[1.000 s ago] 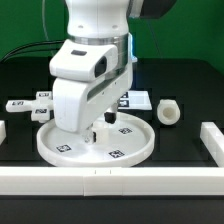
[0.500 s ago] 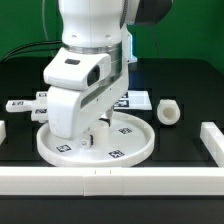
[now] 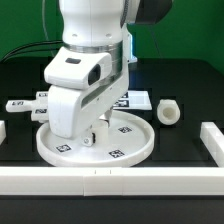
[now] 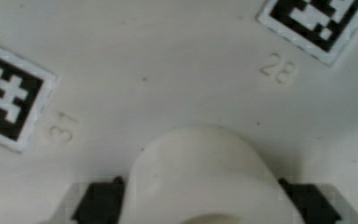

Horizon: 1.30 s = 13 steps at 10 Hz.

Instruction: Assemble round table

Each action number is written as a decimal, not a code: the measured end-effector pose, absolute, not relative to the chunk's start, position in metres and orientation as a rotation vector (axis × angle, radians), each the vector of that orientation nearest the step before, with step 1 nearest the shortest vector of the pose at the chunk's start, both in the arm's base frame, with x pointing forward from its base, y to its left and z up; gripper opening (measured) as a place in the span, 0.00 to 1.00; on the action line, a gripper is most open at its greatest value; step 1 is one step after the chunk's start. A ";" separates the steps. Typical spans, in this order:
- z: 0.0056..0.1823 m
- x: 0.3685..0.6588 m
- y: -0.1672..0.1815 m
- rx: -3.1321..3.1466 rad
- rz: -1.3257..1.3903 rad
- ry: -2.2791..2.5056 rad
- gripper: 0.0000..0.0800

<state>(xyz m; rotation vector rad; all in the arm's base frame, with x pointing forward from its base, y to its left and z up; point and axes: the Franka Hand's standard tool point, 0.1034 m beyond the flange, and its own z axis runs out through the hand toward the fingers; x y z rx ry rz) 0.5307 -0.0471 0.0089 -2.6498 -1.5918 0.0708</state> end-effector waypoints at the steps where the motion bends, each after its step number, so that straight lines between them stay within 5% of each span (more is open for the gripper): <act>1: 0.009 0.531 -0.047 -2.650 0.071 -1.592 0.51; 13: 0.010 0.560 0.007 -2.574 0.053 -1.704 0.51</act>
Offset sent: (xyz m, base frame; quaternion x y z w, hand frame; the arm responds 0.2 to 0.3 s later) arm 0.0261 0.0218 0.0095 -0.0297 -0.0083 -0.0926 0.9952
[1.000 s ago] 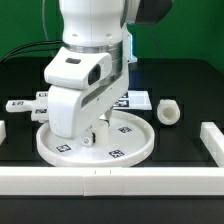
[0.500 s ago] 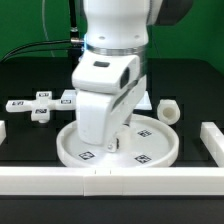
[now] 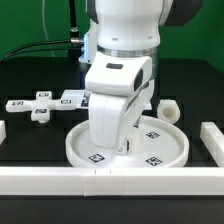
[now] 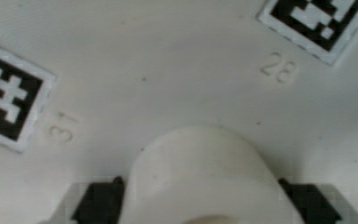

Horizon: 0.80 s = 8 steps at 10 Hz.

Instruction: Assemble round table

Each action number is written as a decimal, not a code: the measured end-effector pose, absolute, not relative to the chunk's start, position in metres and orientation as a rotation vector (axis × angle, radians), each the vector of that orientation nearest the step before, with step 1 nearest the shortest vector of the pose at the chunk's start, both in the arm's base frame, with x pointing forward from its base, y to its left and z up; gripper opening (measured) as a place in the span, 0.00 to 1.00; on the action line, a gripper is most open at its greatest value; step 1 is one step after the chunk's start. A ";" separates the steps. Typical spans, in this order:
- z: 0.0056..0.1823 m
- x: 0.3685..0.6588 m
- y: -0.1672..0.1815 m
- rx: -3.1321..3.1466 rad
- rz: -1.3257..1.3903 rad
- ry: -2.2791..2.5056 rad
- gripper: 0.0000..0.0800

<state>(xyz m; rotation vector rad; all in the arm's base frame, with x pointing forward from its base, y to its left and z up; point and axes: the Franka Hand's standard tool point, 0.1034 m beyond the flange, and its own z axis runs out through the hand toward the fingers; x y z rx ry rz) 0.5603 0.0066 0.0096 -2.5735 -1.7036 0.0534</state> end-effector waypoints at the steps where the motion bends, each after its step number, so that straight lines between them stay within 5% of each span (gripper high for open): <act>1: 0.010 0.561 0.011 -2.572 0.051 -1.706 0.51; 8: 0.009 0.564 0.029 -2.576 0.046 -1.704 0.51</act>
Offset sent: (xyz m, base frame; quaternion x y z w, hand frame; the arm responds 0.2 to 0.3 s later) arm 0.0119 0.0180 -0.0039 -0.0060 0.0027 0.0138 0.9999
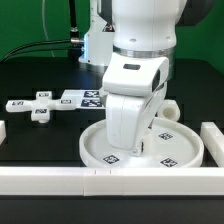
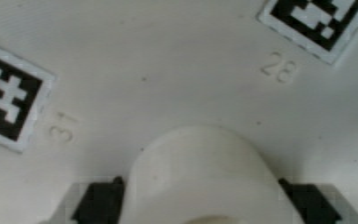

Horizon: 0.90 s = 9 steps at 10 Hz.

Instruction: Assemble round table

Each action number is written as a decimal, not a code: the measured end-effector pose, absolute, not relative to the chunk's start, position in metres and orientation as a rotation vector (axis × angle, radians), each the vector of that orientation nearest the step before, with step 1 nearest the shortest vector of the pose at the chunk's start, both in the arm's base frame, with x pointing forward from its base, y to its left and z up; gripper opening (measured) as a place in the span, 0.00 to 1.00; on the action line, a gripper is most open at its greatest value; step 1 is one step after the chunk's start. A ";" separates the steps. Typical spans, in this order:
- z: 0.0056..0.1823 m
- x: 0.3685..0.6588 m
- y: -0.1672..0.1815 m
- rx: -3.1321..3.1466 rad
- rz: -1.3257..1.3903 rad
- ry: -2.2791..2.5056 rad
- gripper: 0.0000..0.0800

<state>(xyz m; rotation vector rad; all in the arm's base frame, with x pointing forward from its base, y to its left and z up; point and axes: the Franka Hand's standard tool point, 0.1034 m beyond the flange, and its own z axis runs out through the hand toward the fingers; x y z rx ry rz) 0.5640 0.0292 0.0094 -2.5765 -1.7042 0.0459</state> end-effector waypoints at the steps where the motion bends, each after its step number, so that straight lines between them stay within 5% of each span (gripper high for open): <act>1: 0.009 0.564 0.030 -2.576 0.046 -1.705 0.51; 4: 0.009 0.564 0.029 -2.577 0.047 -1.703 0.51; 5: 0.009 0.563 0.029 -2.577 0.047 -1.703 0.72; 6: 0.009 0.563 0.029 -2.578 0.048 -1.703 0.78; 9: 0.031 0.567 0.026 -2.625 0.022 -1.667 0.81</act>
Offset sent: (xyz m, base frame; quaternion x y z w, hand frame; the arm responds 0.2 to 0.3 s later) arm 0.0000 0.0000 0.0000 0.0000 0.0000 0.0000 1.0000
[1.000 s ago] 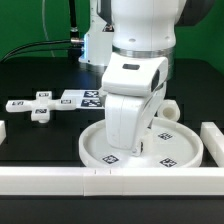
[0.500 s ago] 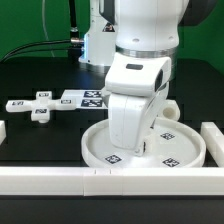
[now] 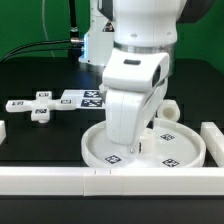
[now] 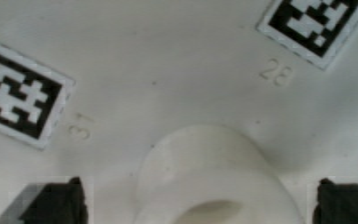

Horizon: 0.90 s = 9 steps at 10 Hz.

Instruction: Assemble round table

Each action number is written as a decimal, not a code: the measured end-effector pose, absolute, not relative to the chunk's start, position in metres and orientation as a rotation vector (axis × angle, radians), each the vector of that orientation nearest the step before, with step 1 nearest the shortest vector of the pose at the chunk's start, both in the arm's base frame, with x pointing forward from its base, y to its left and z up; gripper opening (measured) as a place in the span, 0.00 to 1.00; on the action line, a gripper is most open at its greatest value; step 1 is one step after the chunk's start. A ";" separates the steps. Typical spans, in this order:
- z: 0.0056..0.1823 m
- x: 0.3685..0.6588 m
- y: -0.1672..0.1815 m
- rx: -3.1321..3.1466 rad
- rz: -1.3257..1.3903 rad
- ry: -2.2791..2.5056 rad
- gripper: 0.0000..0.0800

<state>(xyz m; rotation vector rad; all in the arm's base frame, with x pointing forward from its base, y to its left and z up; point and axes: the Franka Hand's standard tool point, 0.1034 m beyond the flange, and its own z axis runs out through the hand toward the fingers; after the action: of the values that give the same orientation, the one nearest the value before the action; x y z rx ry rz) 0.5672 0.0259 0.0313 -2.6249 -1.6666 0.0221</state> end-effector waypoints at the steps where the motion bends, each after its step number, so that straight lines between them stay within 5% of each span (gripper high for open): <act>1: 0.042 0.565 0.026 -2.662 0.007 -1.624 0.81; 5: 0.069 0.543 0.035 -2.831 -0.065 -1.371 0.81; 9: 0.066 0.541 0.036 -2.887 -0.058 -1.233 0.81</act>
Offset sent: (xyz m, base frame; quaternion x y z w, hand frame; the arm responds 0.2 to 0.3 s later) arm -0.0259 0.0003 0.0266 -0.0442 -0.0083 0.1079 0.9931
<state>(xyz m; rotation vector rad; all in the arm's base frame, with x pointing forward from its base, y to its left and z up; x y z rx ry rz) 0.5411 0.0358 0.0660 -2.8867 -1.2326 -0.0579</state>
